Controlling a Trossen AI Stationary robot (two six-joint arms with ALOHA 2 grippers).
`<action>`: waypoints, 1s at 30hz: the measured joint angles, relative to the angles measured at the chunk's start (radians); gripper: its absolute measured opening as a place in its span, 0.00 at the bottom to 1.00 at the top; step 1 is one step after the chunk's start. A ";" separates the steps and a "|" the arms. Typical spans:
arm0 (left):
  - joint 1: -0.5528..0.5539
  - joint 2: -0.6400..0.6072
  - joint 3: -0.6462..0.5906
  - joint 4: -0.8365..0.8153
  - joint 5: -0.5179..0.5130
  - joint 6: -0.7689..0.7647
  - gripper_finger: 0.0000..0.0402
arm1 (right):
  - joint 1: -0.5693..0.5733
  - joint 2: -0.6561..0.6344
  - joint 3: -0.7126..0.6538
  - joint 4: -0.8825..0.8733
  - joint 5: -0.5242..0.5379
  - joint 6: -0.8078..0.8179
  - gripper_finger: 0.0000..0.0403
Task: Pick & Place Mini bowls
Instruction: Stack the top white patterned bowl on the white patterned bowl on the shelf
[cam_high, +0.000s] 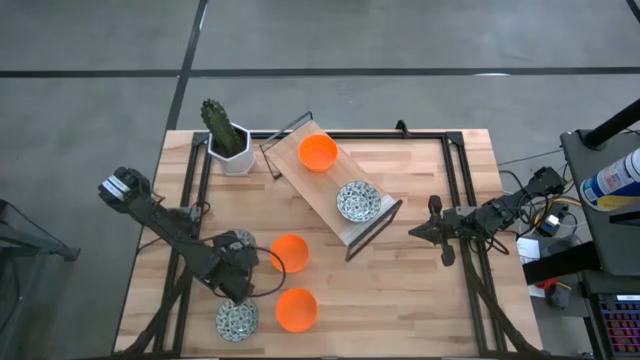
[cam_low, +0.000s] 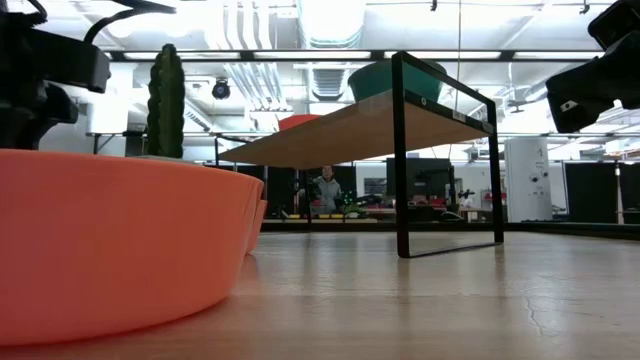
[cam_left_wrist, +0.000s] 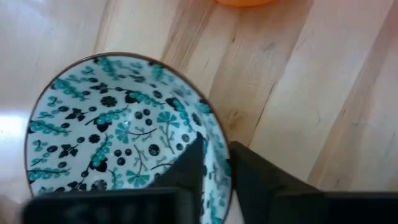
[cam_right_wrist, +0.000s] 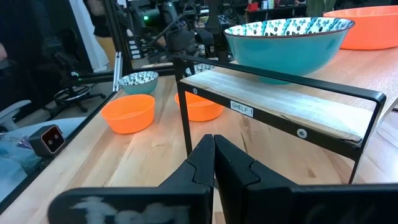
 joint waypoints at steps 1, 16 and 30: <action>0.000 0.000 0.000 0.000 0.000 0.010 0.11 | 0.000 0.000 0.000 0.000 0.000 0.000 0.02; 0.000 0.001 0.149 -0.138 -0.022 0.075 0.01 | 0.000 0.000 0.000 0.000 0.000 0.000 0.02; 0.000 0.001 0.530 -0.195 -0.163 0.395 0.00 | 0.000 0.000 0.000 0.000 0.000 0.000 0.02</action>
